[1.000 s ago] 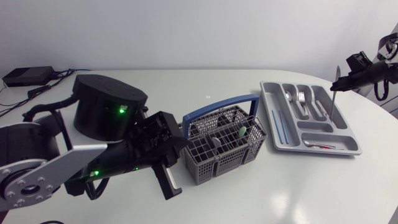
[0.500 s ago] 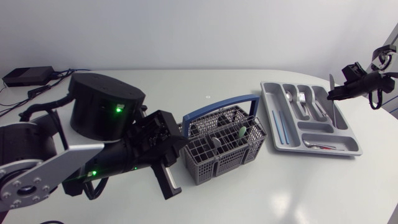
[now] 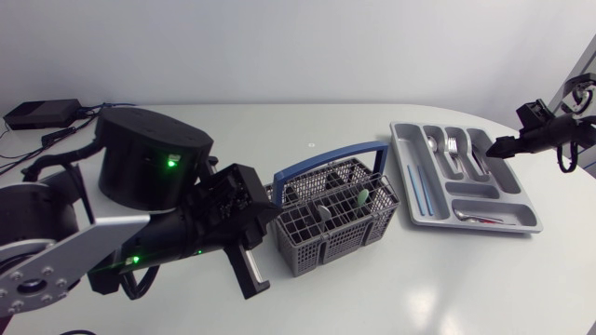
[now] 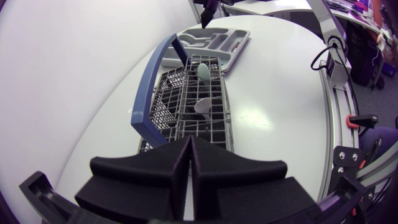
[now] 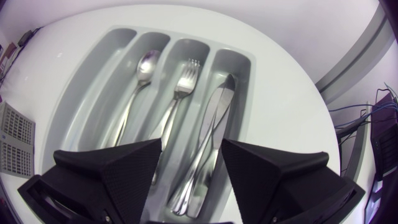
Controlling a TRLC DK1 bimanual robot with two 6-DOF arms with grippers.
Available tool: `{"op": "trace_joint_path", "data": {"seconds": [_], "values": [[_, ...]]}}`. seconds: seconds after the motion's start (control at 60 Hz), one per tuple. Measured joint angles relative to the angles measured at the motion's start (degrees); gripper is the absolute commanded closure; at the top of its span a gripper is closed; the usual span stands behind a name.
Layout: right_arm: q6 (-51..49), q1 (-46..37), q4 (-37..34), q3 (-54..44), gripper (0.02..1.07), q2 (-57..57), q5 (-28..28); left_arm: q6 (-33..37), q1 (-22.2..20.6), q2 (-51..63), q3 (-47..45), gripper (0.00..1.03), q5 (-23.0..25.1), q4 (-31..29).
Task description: Unload the cutlery basket into the drawer organizer.
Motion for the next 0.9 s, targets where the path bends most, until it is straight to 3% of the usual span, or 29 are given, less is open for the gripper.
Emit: {"op": "trace_joint_path", "data": {"seconds": [0.383, 0.6, 0.9], "values": [[0.31, 10.91, 3.67, -26.32, 0.24, -32.92, -7.04, -0.13, 0.02, -4.07, -1.86, 0.96, 0.0, -1.01], [2.6, 19.43, 2.34, -37.05, 0.24, -41.97, -8.55, -0.24, 0.0, -4.37, -2.4, 0.96, 0.0, -0.98], [4.11, 24.48, -0.83, -41.22, 0.24, -48.22, -11.32, -0.24, -2.78, -1.99, -2.4, 0.96, 0.0, -0.04]]}}
